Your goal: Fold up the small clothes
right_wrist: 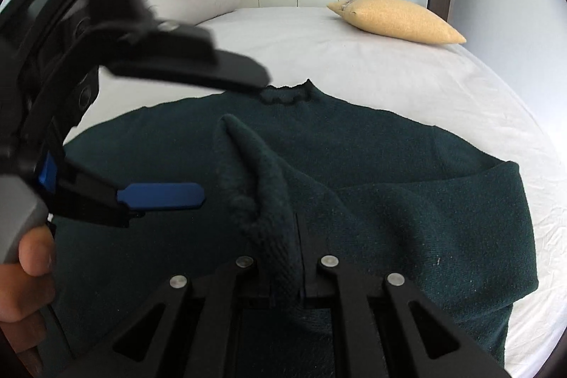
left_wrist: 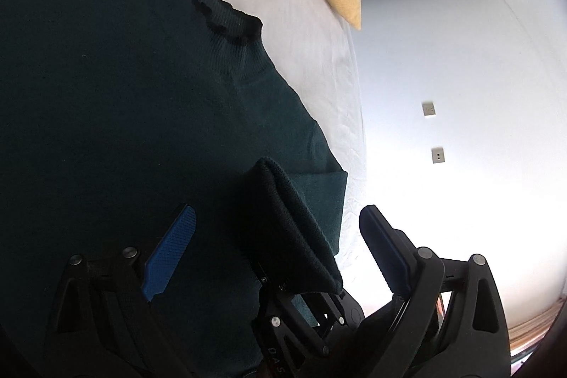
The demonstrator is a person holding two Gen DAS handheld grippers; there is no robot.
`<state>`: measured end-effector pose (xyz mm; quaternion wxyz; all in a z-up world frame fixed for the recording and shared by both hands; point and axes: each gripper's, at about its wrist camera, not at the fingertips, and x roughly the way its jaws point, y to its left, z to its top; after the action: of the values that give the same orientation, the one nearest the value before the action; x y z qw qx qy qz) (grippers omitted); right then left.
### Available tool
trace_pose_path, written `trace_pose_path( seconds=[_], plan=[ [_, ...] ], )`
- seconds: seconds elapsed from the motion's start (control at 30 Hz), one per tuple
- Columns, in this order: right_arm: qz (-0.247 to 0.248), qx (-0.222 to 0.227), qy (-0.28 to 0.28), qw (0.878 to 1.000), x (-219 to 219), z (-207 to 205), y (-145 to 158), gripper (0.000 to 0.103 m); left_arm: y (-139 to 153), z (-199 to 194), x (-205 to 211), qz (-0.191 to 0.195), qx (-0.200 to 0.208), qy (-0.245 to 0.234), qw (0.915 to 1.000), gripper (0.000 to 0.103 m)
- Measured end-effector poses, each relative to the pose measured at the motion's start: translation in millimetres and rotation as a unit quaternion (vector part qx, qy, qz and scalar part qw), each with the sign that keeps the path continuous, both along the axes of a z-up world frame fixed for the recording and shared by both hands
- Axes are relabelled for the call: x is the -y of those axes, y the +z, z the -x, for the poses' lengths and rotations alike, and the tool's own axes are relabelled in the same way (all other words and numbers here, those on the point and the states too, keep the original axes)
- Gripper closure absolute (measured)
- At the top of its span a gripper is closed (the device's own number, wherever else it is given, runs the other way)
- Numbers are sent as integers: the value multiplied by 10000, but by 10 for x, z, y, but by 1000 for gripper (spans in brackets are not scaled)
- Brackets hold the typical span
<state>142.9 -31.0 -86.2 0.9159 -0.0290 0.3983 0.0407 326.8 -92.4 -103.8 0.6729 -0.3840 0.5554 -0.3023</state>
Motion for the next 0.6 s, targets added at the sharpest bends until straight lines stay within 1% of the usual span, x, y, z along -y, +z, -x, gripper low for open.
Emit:
trace_pose_path(
  seconds=[0.07,0.1,0.13,0.17,0.2,0.23,0.27,0.3,0.33,0.37,0.4,0.43,0.47,0.5,0.53,0.6],
  plan=[
    [85,26,22,10000,-33,22,-1,94,-15,-21,35,136,-74,-50,9999,9],
    [121,36,50,9999,-53,29,0,93,-27,-37,67,128,-87,-105,9998,12],
    [151,49,85,9998,-74,36,3,93,-45,-52,115,66,-123,-160,9998,17],
    [153,59,125,9998,-88,46,0,93,-79,-68,148,78,-192,-214,9996,35],
    [138,68,167,9997,-98,59,4,92,-122,-93,182,127,-288,-272,9991,58],
    [137,85,177,9997,-99,71,7,91,-151,-91,201,104,-392,-296,9987,70],
    [103,91,187,9997,-110,145,-7,88,-176,-101,209,-13,-407,-253,9988,78],
    [35,75,188,9998,-85,170,5,86,-192,-117,213,-23,-375,-224,9990,84],
    [-80,70,185,9998,-32,201,30,85,-205,-130,198,-18,-347,-171,9992,88],
    [-248,67,152,9996,36,256,59,74,-208,-136,178,-36,-330,-130,9994,93],
    [-506,67,70,9987,139,322,95,60,-205,-153,148,-53,-288,-74,9995,94],
    [-833,101,-41,9965,266,397,133,53,-176,-180,94,-104,-200,3,9997,95],
    [-1248,171,-202,9918,438,468,179,44,-136,-196,51,-148,-117,58,9998,95],
    [-1667,231,-399,9849,616,539,202,39,-77,-218,10,-204,2,111,9997,95],
    [-2115,260,-667,9748,829,599,213,37,68,-212,-87,-313,227,164,9991,95],
    [-2813,226,-1131,9527,1181,661,179,34,242,-259,-157,-485,549,245,9970,95]
  ],
)
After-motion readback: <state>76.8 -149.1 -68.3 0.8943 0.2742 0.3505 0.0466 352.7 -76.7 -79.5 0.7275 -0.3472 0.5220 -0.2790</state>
